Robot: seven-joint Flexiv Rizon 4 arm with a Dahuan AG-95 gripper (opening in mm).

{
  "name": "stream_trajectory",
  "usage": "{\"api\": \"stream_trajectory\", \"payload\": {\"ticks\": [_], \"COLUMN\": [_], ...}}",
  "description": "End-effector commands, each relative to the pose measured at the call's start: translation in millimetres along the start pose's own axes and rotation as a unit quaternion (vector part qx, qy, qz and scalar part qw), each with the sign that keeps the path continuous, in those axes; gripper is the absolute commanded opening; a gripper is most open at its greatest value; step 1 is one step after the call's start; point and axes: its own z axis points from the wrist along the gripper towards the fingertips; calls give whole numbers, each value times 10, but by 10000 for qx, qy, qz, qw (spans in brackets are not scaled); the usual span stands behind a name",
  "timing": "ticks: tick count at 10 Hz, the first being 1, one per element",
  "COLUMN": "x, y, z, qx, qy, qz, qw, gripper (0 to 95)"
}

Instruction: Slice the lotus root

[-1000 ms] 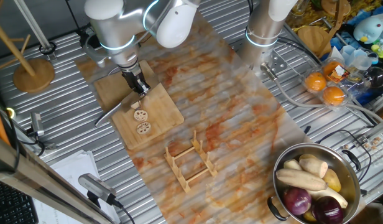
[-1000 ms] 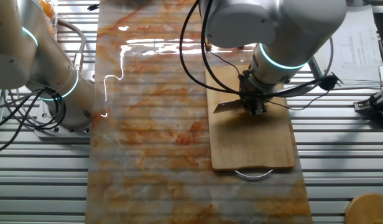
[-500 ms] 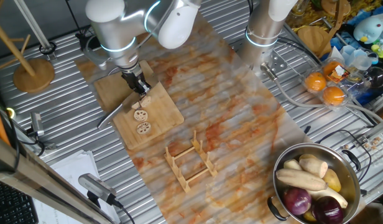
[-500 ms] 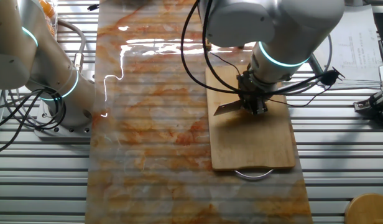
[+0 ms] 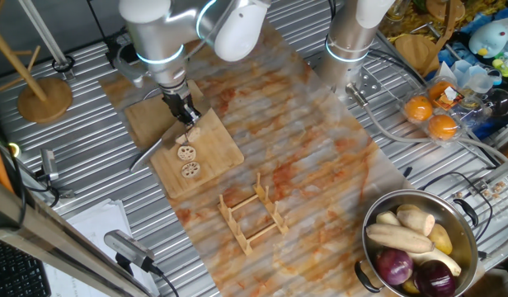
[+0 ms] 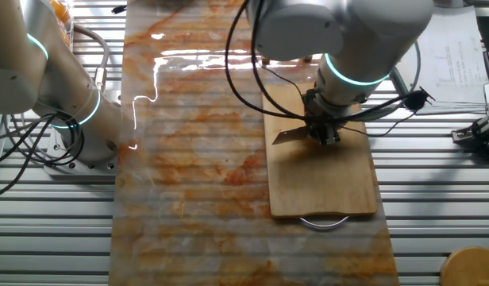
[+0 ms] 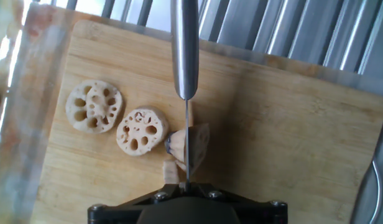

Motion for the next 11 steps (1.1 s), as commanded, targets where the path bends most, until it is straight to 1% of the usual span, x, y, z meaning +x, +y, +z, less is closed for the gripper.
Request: {"api": "stream_trajectory", "payload": {"ticks": [1, 2, 3, 5, 6, 7, 9, 10, 11], "x": [-61, -74, -100, -211, -288, -330, -370, -389, -410], "y": [-4, -4, -10, -33, -52, -68, -135, -148, -138], "z": [30, 25, 9, -73, -116, -125, -49, -46, -77], "qx": [45, 84, 93, 105, 194, 200, 187, 123, 121], "qy": [0, 106, 61, 73, 100, 107, 70, 49, 66], "qz": [-169, -265, -299, -311, -301, -303, -261, -227, -182], "qw": [9998, 9996, 9995, 9994, 9993, 9993, 9995, 9997, 9997], "gripper": [0, 0, 190, 190, 0, 0, 0, 0, 0]}}
